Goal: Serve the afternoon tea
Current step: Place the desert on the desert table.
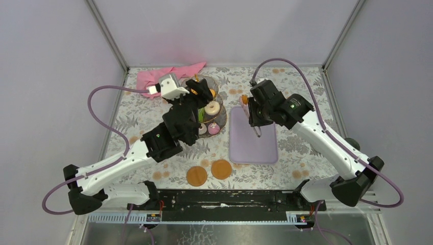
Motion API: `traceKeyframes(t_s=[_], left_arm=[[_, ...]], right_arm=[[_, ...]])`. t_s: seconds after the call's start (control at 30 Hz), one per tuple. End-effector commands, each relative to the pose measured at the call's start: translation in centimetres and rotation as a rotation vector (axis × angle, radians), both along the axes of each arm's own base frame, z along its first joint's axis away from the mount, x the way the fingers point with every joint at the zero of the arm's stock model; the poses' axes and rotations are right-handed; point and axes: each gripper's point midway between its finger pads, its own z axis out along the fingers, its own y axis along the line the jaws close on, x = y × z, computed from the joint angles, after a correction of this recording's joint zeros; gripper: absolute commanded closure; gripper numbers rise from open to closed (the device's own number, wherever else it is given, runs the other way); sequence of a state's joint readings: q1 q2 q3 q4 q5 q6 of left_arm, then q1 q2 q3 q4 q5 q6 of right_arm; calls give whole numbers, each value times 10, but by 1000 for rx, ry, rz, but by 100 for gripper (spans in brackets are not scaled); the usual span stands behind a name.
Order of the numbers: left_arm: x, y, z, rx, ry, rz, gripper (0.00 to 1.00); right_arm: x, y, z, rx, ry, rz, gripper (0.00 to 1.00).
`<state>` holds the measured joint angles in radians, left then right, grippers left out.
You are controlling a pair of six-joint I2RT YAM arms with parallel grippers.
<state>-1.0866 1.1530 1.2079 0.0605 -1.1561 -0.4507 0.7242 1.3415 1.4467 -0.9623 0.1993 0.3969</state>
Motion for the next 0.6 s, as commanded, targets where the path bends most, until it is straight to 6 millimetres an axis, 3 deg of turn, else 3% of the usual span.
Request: traceKeyframes(t_s=[0.0,0.27,0.57], left_arm=[[15,13,5,-22,24,9,33],[49,38,-1,-44,68,40,33],[69,67,-19,-83,118,65,33]], right_arm=[[14,10,35,1,-71,16,75],[40,46,77,39,-136,43,75],[71,97,91,56,-162,77,74]])
